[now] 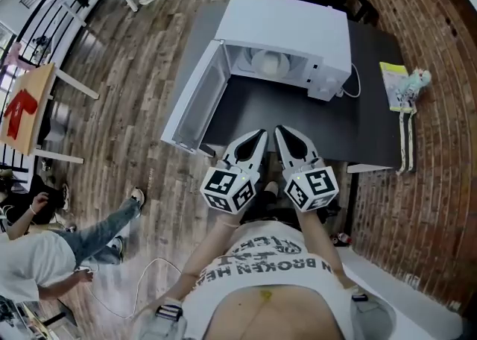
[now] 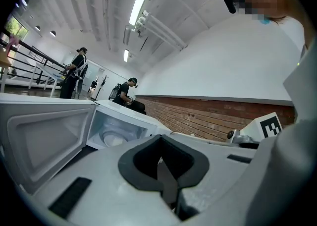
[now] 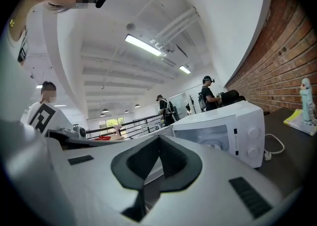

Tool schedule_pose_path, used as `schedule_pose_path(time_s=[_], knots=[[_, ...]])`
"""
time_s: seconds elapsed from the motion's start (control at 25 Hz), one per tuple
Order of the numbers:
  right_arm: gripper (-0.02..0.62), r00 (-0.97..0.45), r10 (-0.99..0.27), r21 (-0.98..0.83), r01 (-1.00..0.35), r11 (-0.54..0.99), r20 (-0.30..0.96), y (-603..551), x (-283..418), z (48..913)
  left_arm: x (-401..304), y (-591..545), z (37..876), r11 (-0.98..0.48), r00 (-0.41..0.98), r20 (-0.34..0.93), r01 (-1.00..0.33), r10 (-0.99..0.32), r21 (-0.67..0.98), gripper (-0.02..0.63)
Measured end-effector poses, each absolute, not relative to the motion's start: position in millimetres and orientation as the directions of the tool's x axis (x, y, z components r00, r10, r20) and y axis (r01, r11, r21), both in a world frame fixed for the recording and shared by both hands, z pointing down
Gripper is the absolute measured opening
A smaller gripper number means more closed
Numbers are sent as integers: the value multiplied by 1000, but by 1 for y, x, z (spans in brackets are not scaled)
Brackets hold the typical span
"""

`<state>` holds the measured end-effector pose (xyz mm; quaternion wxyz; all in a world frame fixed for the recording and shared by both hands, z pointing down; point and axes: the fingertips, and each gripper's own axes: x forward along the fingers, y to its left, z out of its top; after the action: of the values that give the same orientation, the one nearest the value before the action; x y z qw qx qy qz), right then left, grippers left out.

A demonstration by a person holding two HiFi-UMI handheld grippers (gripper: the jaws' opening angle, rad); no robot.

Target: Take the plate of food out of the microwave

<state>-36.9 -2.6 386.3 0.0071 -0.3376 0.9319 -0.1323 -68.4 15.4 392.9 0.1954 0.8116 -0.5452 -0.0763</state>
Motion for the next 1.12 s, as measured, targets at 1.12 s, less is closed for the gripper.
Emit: schedule_pose_path(time_s=[1.12], knots=[[8,-721,-686,-264,-684,680,100,-119,-34,400,-75,-104,407,-356,440,108,-829,-892,432,8]])
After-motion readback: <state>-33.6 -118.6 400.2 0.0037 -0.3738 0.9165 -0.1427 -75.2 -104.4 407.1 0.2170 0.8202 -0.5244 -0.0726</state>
